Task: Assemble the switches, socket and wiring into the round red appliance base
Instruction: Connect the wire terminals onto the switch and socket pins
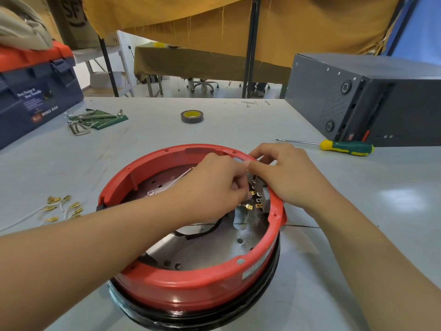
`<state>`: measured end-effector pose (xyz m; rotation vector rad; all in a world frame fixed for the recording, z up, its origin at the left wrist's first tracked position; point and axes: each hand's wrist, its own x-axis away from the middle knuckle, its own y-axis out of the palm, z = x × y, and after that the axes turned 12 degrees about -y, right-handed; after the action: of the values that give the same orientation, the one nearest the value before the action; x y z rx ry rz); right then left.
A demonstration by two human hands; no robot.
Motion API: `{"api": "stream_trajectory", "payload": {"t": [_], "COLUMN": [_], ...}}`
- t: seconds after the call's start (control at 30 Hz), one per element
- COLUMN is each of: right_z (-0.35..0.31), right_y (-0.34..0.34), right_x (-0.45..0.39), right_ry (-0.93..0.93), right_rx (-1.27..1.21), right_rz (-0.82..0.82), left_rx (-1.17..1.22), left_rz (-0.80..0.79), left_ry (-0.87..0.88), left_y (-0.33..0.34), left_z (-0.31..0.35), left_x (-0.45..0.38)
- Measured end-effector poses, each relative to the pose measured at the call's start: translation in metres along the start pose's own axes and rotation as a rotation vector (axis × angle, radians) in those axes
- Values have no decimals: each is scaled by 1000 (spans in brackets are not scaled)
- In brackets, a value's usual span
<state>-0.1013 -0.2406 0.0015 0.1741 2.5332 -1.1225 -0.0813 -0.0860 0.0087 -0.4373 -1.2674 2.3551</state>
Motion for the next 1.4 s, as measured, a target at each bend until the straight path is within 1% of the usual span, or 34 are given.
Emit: {"api": "stream_trajectory", "payload": {"t": [0.2,0.27,0.53,0.67,0.9,1.4], "right_z": [3,5,6,6,6,5], "right_y": [-1,-2,-1,-1,-1,0], "right_x": [-1,-1,-1,-1,0,2], "right_ry": [-32,-35,-47,-57,-55,-58], "right_rx": [108,109,71,77,74,81], "right_rz": [0,-5,9,21,32,45], "left_rx": [34,9,-66,-170,-305,-287], "left_rz": [-136,-148,-90,-55,-36,-9], "left_ry": [19,40,116,179,200,211], "left_y": [-12,-15,-13,-11,-10,-5], "left_z": [-3,-4,-10,-11,-11,-12], "left_x": [-2,-2,-4,-5,-1,-1]}}
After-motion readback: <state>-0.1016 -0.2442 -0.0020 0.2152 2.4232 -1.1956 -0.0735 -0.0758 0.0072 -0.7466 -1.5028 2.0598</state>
